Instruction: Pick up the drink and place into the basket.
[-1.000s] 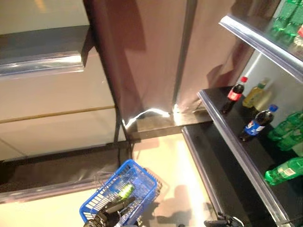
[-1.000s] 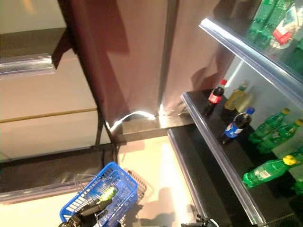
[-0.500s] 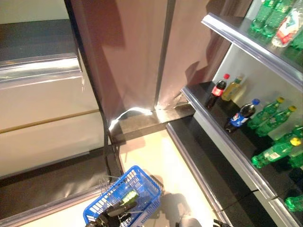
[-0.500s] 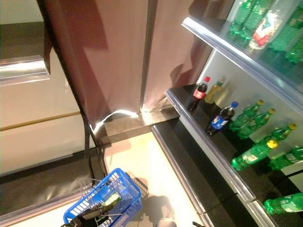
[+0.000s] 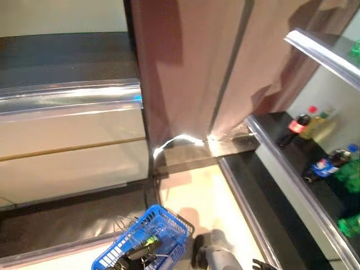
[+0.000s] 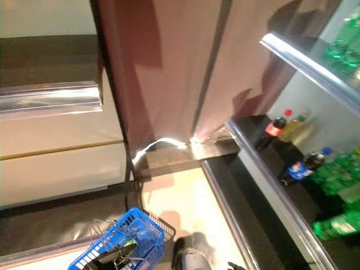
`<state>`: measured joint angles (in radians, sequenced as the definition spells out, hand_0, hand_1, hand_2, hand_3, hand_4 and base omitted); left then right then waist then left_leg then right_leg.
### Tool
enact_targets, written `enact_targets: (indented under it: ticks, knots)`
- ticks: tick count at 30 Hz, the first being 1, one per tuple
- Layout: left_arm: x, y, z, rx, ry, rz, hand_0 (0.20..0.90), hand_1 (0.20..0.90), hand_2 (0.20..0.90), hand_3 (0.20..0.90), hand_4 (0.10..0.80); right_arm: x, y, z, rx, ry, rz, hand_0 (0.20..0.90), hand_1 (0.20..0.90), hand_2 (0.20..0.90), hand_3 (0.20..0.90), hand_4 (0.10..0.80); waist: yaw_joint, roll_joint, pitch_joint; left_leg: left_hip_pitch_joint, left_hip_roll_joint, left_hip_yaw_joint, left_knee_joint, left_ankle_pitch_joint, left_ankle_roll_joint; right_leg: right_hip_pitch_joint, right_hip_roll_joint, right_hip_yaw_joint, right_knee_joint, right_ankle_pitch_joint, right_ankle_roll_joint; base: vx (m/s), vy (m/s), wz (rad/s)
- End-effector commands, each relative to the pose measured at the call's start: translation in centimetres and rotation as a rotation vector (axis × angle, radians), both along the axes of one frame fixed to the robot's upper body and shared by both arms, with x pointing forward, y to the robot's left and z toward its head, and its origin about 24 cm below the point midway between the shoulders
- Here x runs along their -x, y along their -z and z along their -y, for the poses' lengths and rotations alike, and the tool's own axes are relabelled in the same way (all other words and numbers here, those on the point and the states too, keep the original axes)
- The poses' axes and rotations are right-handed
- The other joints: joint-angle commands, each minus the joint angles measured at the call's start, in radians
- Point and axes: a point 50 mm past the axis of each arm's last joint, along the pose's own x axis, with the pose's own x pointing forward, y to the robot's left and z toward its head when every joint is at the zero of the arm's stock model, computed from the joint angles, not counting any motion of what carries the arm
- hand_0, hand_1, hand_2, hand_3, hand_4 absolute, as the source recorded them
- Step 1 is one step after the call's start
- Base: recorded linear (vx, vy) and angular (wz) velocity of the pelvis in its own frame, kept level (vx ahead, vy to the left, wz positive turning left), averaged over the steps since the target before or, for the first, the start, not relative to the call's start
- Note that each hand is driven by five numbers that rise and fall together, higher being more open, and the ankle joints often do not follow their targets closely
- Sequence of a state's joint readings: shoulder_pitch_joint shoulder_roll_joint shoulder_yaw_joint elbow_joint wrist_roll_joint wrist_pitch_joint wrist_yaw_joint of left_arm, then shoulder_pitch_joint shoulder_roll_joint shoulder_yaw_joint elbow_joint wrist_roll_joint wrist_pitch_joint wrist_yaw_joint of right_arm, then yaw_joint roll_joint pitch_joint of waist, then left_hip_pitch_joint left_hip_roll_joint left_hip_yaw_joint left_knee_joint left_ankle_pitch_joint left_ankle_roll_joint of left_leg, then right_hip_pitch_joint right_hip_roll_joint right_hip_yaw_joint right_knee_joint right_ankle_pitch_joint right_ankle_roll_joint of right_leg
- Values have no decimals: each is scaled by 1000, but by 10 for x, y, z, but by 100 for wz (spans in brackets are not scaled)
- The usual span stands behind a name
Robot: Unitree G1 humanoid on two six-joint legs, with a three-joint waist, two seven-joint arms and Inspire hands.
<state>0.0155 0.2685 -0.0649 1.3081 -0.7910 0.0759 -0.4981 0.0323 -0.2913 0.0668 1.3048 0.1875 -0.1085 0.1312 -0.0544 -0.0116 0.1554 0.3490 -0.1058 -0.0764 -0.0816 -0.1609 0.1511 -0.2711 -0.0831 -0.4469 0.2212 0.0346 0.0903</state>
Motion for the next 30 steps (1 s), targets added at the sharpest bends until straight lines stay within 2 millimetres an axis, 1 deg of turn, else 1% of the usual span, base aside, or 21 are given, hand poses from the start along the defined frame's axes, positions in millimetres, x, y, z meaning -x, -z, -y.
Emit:
enact_targets:
  ticks: [1, 3, 5, 7, 8, 9, 10, 11, 12, 13, 15, 16, 17, 19, 20, 21, 22, 23, 24, 26, 30]
  knots:
    - [-48, -18, 2, 79, 69, 285, 300, 300, 300, 200, 100, -17, -9, 19, 63, 50, 47, 900, 900, 900, 900, 800, 31, -9, -40, -26, -80, 157, 76, -61, -97, 99, 10, -39, -93, 108, 28, 387, 13, 51]
    - [-53, -19, 6, 84, 90, 292, 300, 300, 300, 200, 100, -13, -8, 20, 67, 85, 41, 900, 900, 900, 900, 800, 14, 2, -51, -24, -83, 156, 126, -78, -102, 98, 23, -24, -82, 79, 5, 346, -26, 74]
    - [-58, -20, 11, 94, 93, 303, 300, 300, 300, 200, 100, -11, -8, 21, 68, 90, 44, 900, 900, 900, 900, 800, -10, 26, -56, -24, -56, 178, 228, -20, -141, 91, 34, -8, -39, 26, -29, 251, -50, 87]
    - [-63, -22, 16, 104, 112, 334, 300, 300, 300, 200, 100, -11, -10, 22, 66, 68, 69, 900, 900, 900, 900, 800, -27, 41, -54, -75, -22, 224, 374, 107, -212, 139, 61, -1, -58, -10, -61, 254, -81, 56]
    - [-66, -23, 18, 107, 108, 347, 300, 300, 300, 200, 100, -11, -10, 23, 69, 67, 81, 900, 900, 900, 900, 800, -35, 34, -52, -125, -13, 254, 427, 192, -233, 160, 52, -13, -80, -5, -77, 160, -50, 12]
    - [-70, -24, 19, 109, 107, 360, 300, 300, 300, 200, 100, -12, -11, 24, 70, 67, 92, 900, 900, 900, 900, 800, -36, 32, -48, -169, 9, 281, 485, 231, -256, 181, 52, -13, -83, -25, -87, 141, -44, 4]
    - [-74, -26, 19, 108, 109, 370, 300, 300, 300, 200, 100, -15, -12, 25, 73, 69, 105, 900, 900, 900, 900, 800, -36, 24, -41, -221, 50, 326, 558, 258, -277, 205, 40, -19, -82, -45, -94, 227, -93, 16]
    - [-79, -28, 20, 105, 115, 377, 300, 300, 300, 200, 100, -17, -13, 26, 71, 75, 115, 900, 900, 900, 900, 800, -32, 25, -31, -260, 142, 375, 604, 252, -302, 228, 38, -13, -61, -86, -96, 217, -87, 33]
    - [-85, -31, 20, 103, 117, 388, 300, 300, 300, 200, 100, -21, -14, 26, 68, 79, 128, 900, 900, 900, 900, 800, -28, 15, -21, -288, 203, 410, 621, 236, -295, 238, 21, -12, -47, -98, -98, 213, -21, 33]
    - [-89, -33, 20, 101, 105, 400, 300, 300, 300, 200, 100, -27, -16, 26, 65, 66, 139, 900, 900, 900, 900, 800, -27, 8, -12, -291, 232, 427, 570, 204, -271, 240, 6, -4, -27, -106, -94, 163, 75, 21]
    - [-92, -35, 19, 97, 88, 411, 300, 300, 300, 200, 100, -34, -18, 28, 65, 46, 145, 900, 900, 900, 900, 800, -26, 5, -5, -284, 232, 440, 482, 169, -241, 237, -3, 22, -8, -109, -81, 187, 175, 2]
    - [-94, -35, 18, 97, 73, 415, 300, 300, 300, 200, 100, -38, -19, 30, 66, 38, 146, 900, 900, 900, 900, 800, -28, 12, -2, -273, 245, 430, 357, 181, -240, 237, -2, 54, 2, -110, -68, 208, 277, -13]
    - [-97, -36, 18, 96, 52, 418, 300, 300, 300, 200, 100, -42, -21, 32, 70, 20, 147, 900, 900, 900, 900, 800, -17, 14, 1, -293, 258, 380, 249, 234, -239, 254, 1, 102, -20, -98, -68, 229, 284, -25]
    - [-96, -36, 18, 98, 36, 415, 300, 300, 300, 200, 100, -46, -22, 33, 72, 10, 144, 900, 900, 900, 900, 800, -1, 17, -1, -304, 264, 291, 181, 247, -246, 271, -2, 156, -33, -103, -58, 207, 209, -39]
    - [-92, -34, 17, 99, 20, 408, 300, 300, 300, 200, 100, -49, -23, 34, 77, -6, 140, 900, 900, 900, 900, 800, 12, 19, -4, -300, 253, 205, 178, 232, -244, 267, -12, 191, -18, -113, -53, 254, 218, -61]
    - [-87, -32, 16, 87, 23, 396, 300, 300, 300, 200, 100, -50, -23, 34, 80, -5, 135, 900, 900, 900, 900, 800, 16, 27, -4, -304, 234, 171, 194, 202, -240, 249, -20, 216, 22, -128, -51, 224, 199, -93]
    - [-87, -31, 16, 80, 30, 392, 300, 300, 300, 200, 100, -48, -23, 33, 82, 10, 134, 900, 900, 900, 900, 800, 15, 33, -3, -300, 235, 193, 182, 193, -242, 247, -23, 220, 35, -135, -47, 156, 198, -145]
    - [-88, -32, 14, 78, 21, 394, 300, 300, 300, 200, 100, -44, -19, 28, 73, 30, 138, 900, 900, 900, 900, 800, 4, 44, -3, -263, 232, 221, 122, 176, -241, 241, -39, 216, 52, -128, -28, 97, 155, -179]
    - [-88, -33, 13, 76, 20, 400, 300, 300, 300, 200, 100, -41, -18, 26, 68, 21, 132, 900, 900, 900, 900, 800, -3, 45, -4, -248, 224, 222, 112, 168, -238, 234, -47, 213, 61, -122, -20, 84, 134, -185]
    - [-91, -36, 7, 81, 10, 418, 300, 300, 300, 200, 100, -30, -14, 22, 63, -22, 113, 900, 900, 900, 900, 800, -17, 48, -10, -237, 221, 244, 109, 160, -235, 247, -48, 208, 41, -126, -20, 37, 47, -123]
    - [-91, -35, 6, 80, -14, 410, 300, 300, 300, 200, 100, -24, -13, 22, 70, -25, 86, 900, 900, 900, 900, 800, -20, 46, -13, -233, 209, 243, 113, 147, -222, 257, -42, 212, 32, -131, -23, 32, 16, -42]
